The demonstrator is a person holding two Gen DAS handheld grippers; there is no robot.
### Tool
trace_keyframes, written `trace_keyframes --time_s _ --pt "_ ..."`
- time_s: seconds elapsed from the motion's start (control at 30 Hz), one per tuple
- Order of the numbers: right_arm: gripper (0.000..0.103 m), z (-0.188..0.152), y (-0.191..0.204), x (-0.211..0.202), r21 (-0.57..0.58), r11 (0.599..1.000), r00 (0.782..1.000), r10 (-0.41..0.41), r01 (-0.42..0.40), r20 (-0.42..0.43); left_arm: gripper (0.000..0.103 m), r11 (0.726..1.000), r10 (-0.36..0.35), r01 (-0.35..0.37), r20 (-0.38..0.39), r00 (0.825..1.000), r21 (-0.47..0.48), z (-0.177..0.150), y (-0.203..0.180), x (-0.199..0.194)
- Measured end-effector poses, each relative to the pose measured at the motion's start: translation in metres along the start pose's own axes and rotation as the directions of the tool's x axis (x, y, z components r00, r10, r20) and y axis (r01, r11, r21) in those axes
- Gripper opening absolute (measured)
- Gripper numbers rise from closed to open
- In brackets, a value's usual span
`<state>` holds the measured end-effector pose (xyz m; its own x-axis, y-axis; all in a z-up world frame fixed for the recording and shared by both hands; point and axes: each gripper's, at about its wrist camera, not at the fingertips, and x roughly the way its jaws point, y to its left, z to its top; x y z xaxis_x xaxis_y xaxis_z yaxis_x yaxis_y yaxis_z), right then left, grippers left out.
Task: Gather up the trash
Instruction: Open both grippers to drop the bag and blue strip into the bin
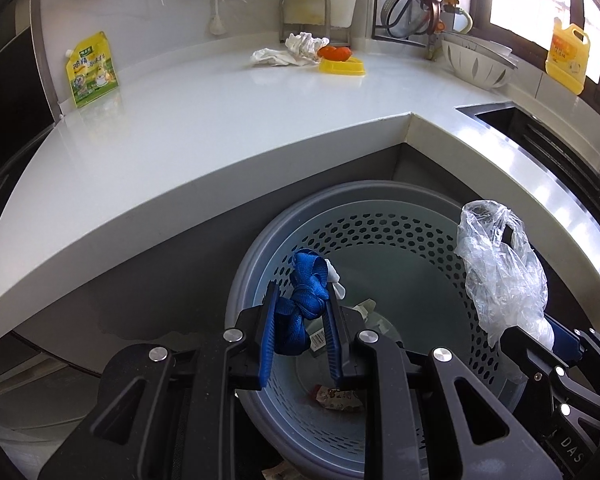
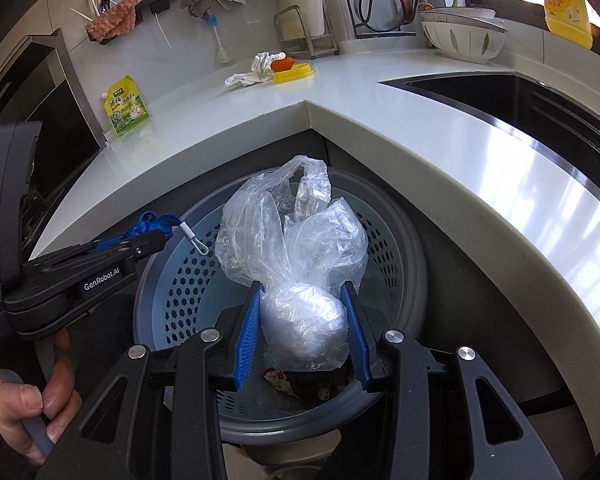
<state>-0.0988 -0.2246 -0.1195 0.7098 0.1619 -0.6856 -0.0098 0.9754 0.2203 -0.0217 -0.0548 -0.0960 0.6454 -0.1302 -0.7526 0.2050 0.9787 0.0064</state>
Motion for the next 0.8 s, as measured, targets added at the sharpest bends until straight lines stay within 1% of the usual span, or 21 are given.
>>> trace_keyframes --time_s 0.27,0.5,0.63,0.73,0.8 --pt "0.038 0.001 -0.001 0.014 -0.003 1.0 0.999 0.001 -0.001 -0.034 0.022 1.0 -0.005 0.005 -0.029 1.0 0.002 -0.002 0.0 0.012" --pt "0.039 0.002 -0.003 0.019 0.005 1.0 0.999 0.008 -0.007 -0.045 0.029 1.0 -0.014 0.015 -0.037 0.999 0.005 -0.001 0.0 0.017" --pt "0.039 0.003 -0.005 0.02 0.005 1.0 0.999 0.005 -0.005 -0.04 0.032 1.0 -0.016 0.016 -0.029 0.999 0.004 -0.001 0.0 0.016" --pt "0.043 0.004 -0.006 0.017 0.008 1.0 1.0 0.002 -0.002 -0.026 0.038 1.0 -0.015 0.015 -0.022 1.0 0.0 -0.001 0.001 0.013" --pt "0.045 0.003 -0.007 0.016 0.013 1.0 1.0 0.0 0.0 -0.023 0.051 1.0 -0.015 0.015 -0.016 1.0 -0.004 -0.001 0.001 0.012"
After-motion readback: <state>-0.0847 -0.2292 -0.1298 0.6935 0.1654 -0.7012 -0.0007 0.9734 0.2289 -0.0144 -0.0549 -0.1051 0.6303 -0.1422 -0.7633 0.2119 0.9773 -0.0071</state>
